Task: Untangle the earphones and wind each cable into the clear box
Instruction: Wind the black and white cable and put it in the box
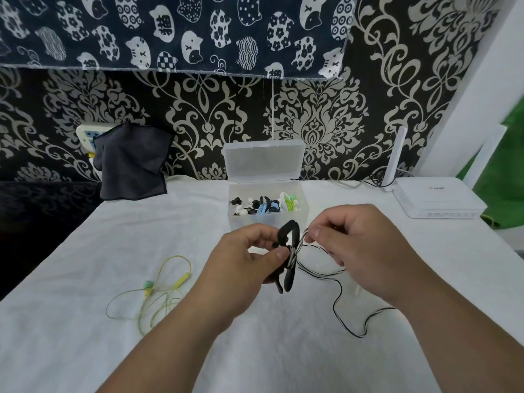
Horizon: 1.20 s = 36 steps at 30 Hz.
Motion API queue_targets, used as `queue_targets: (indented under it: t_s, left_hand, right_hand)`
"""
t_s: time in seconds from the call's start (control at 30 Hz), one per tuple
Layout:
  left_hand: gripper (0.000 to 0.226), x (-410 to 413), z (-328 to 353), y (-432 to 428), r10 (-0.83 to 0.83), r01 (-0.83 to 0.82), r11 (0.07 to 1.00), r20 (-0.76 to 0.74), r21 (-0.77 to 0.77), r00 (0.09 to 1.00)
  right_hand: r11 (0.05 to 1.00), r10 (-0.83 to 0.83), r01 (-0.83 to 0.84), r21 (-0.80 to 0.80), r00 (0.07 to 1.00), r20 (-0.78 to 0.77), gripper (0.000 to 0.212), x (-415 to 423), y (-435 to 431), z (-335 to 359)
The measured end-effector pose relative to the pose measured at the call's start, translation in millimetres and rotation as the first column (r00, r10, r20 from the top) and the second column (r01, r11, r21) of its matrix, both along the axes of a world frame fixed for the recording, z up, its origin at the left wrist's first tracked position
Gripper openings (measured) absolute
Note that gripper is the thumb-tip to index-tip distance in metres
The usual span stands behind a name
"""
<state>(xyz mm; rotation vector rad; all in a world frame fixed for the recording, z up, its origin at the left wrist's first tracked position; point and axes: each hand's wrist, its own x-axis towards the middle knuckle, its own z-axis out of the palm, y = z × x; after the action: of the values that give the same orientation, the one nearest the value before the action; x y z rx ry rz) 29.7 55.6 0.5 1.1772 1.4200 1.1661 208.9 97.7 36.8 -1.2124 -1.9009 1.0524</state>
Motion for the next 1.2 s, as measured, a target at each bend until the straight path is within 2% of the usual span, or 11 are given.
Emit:
queue_targets:
  t_s: [0.1, 0.27, 0.37, 0.5, 0.6, 0.7, 0.8, 0.9, 1.07, 1.2]
  left_hand:
    - [0.014, -1, 2, -1, -0.062, 0.062, 0.998, 0.015, -0.031, 0.998]
    - [0.012, 1, 5, -5, -0.142, 0.144, 0.988, 0.039, -0.062, 0.989]
    - [0.013, -1, 4, -5, -0.168, 0.173, 0.983, 0.08, -0.058, 0.983]
    - [0.01, 3, 5, -7, -0.219, 0.226, 0.974, 0.194, -0.017, 0.956]
    - [0.016, 6, 4, -5, -0.176, 0.167, 0.984, 0.251, 0.055, 0.952]
    - [0.017, 5, 0, -1, -0.084, 0.048, 0.99, 0.284, 0.132, 0.955]
    - [0.024, 2, -1, 2, -0.01, -0.035, 0.994, 0.395, 0.107, 0.918]
    - [0.027, -1, 0, 5, 0.044, -0.079, 0.995, 0.454, 0.06, 0.89]
    - [0.02, -3, 2, 6, 0.128, -0.164, 0.986, 0.514, 0.025, 0.848]
    - [0.009, -5, 0, 6, 0.193, -0.218, 0.976, 0.436, 0.006, 0.879]
  right_hand:
    - [0.996, -0.036, 0.032, 0.085, 0.998, 0.052, 0.019, 1, 1, -2]
    - [0.98, -0.113, 0.106, 0.167, 0.993, 0.031, 0.014, 1, 5, -5]
    - [0.987, -0.127, 0.126, 0.104, 0.992, -0.004, 0.014, 1, 6, -5]
    - [0.987, -0.138, 0.138, -0.082, 0.99, -0.004, 0.021, 0, 8, -10]
    - [0.963, -0.084, 0.075, -0.258, 0.996, -0.025, 0.032, -2, 6, -14]
    - [0.934, 0.006, -0.011, -0.358, 1.0, -0.016, 0.042, -7, 2, -18]
    - [0.884, 0.09, -0.113, -0.454, 0.993, -0.071, 0.042, -13, -2, -24]
    - [0.856, 0.133, -0.162, -0.491, 0.987, -0.092, 0.042, -14, -5, -25]
    - [0.812, 0.221, -0.237, -0.534, 0.971, -0.095, 0.031, -13, -7, -22]
    - [0.822, 0.311, -0.275, -0.498, 0.95, -0.012, 0.024, -14, -10, -18]
